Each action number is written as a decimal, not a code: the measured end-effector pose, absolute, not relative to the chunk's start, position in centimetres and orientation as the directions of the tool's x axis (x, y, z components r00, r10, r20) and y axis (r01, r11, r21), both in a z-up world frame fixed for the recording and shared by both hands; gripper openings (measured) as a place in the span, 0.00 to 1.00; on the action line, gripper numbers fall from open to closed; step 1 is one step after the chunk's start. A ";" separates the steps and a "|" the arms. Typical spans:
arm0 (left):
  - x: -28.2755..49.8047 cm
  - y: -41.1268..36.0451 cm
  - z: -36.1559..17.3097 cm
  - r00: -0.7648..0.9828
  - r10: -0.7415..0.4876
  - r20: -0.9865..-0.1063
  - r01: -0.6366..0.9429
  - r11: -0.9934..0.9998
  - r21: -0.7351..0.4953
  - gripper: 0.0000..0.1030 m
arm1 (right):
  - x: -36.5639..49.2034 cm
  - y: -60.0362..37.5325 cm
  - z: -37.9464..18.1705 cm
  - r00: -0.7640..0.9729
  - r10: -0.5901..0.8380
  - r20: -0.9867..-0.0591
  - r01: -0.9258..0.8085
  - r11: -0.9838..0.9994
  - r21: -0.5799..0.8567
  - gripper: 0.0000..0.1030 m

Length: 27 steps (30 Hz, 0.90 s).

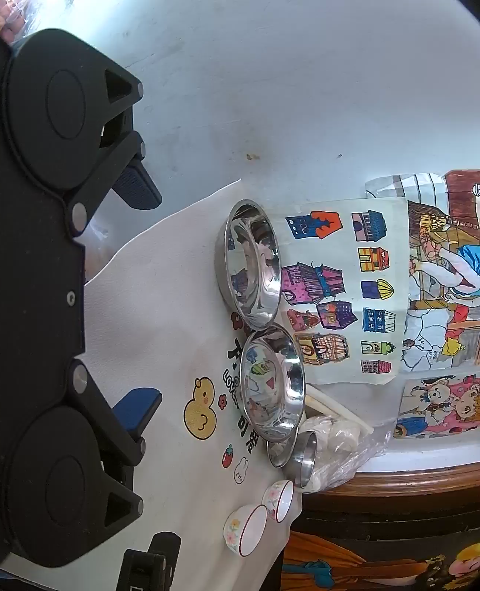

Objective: Organize plates and bowls

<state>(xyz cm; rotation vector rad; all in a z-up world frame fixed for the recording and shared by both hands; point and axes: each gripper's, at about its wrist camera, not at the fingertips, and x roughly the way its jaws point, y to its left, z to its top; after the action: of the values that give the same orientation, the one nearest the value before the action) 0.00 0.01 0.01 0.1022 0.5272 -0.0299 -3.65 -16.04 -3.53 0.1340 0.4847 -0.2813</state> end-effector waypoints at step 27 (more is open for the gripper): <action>-0.4 0.2 0.2 0.866 -0.004 -0.499 0.055 0.995 0.086 0.99 | -3.9 -16.0 -3.4 0.849 -0.234 -0.474 0.297 0.953 0.061 1.00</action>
<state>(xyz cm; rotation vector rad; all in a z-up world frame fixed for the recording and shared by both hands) -0.36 0.18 0.22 0.0983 0.5221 -0.0309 -3.89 -15.98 -3.41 0.1344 0.4821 -0.2809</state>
